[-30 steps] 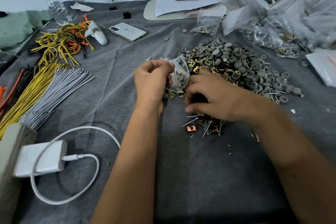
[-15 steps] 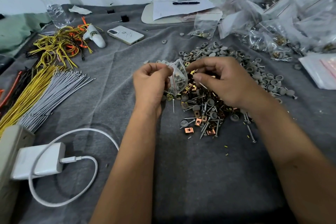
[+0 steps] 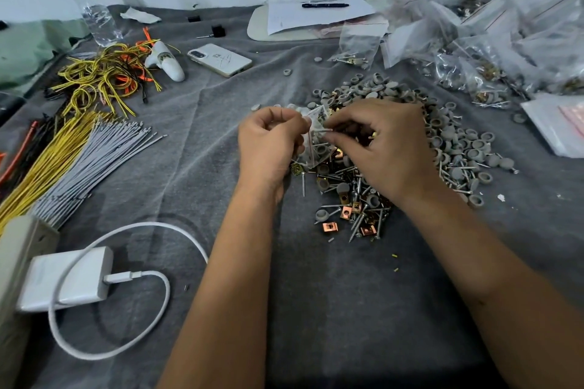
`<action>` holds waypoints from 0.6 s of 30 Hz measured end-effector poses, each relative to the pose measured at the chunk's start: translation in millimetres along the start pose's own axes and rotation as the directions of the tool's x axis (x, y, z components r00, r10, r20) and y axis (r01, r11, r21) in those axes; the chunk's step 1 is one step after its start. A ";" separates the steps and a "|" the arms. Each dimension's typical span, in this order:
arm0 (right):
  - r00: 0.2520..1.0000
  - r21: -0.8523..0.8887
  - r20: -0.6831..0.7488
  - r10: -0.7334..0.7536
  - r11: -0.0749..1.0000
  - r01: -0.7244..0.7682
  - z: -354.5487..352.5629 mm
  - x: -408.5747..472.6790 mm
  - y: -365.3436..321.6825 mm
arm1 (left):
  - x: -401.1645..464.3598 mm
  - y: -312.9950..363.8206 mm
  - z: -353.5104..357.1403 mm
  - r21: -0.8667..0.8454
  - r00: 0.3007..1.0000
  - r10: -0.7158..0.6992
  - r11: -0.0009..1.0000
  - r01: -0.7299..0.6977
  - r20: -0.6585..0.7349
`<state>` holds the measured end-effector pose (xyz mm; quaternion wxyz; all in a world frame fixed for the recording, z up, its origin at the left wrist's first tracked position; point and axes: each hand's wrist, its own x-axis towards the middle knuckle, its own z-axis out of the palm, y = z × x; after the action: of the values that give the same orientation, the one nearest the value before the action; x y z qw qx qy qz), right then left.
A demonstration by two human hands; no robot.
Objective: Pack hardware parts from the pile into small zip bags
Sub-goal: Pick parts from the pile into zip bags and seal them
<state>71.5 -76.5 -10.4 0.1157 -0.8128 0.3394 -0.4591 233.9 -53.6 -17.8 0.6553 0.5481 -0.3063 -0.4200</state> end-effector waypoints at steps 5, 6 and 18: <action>0.999 -0.095 0.044 -0.025 0.995 0.029 11.3 -2.5 -8.9 | -3.0 2.8 1.1 0.009 1.000 -0.007 1.000 0.007 -0.012; 0.998 -0.102 0.057 -0.028 0.994 0.034 12.7 -2.1 -8.8 | -3.5 3.5 1.0 0.006 1.000 -0.012 1.000 0.012 -0.022; 0.858 0.034 0.509 -0.074 0.997 0.066 -1.9 -0.9 -5.0 | -3.6 8.2 -1.8 -0.062 0.978 0.035 0.997 -0.048 -0.206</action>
<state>71.9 -71.9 -7.4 0.1907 -0.9161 0.2634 -0.2344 235.6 -49.2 -10.0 0.7097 0.5599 -0.2345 -0.3575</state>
